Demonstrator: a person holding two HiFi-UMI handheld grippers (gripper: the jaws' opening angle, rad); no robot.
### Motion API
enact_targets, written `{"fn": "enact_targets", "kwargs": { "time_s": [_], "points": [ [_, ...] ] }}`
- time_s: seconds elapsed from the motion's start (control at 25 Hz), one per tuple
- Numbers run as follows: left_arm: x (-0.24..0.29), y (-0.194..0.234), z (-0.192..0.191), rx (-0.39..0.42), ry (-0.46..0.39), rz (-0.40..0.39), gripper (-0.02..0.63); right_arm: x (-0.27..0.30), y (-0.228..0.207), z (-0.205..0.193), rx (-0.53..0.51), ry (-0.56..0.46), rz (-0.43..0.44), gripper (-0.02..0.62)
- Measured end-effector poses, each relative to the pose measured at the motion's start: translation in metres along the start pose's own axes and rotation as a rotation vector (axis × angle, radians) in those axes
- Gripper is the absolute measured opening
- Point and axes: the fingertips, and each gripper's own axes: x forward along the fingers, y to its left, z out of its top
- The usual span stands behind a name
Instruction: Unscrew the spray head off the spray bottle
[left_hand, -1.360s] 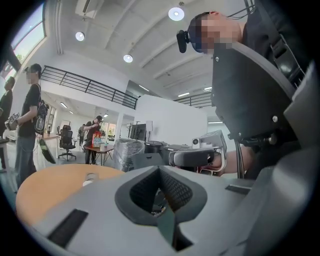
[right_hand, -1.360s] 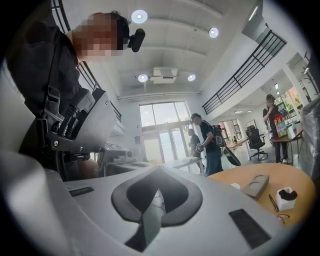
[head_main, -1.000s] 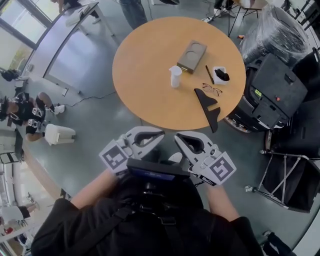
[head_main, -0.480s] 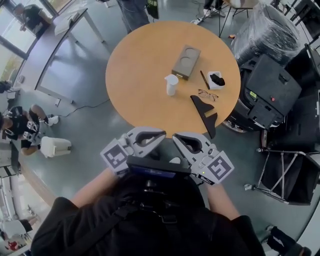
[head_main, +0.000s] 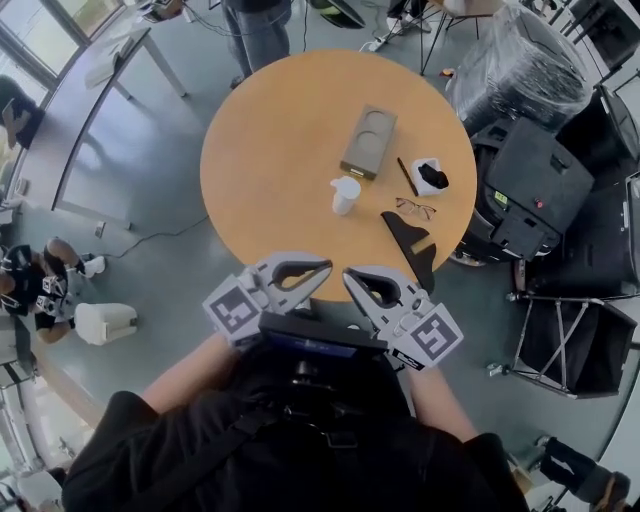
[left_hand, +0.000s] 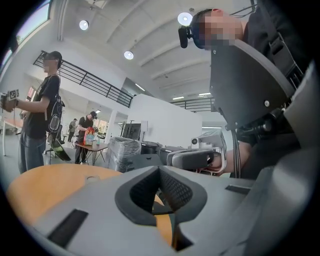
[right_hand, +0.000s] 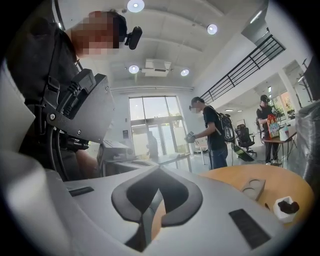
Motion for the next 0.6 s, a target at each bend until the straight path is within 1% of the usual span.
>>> {"fn": "enact_targets", "kwargs": {
  "time_s": [0.2, 0.44, 0.6],
  "points": [
    [-0.004, 0.051, 0.002, -0.015, -0.019, -0.047, 0.002, 0.045, -0.024, -0.004, 0.004, 0.031, -0.036, -0.006],
    [-0.002, 0.095, -0.014, -0.020, 0.001, -0.091, 0.002, 0.078, -0.057, -0.013, 0.022, 0.039, -0.102, -0.006],
    [0.001, 0.117, -0.027, -0.073, 0.002, -0.104, 0.002, 0.093, -0.077, -0.021, 0.026, 0.043, -0.142, -0.006]
  ]
}}
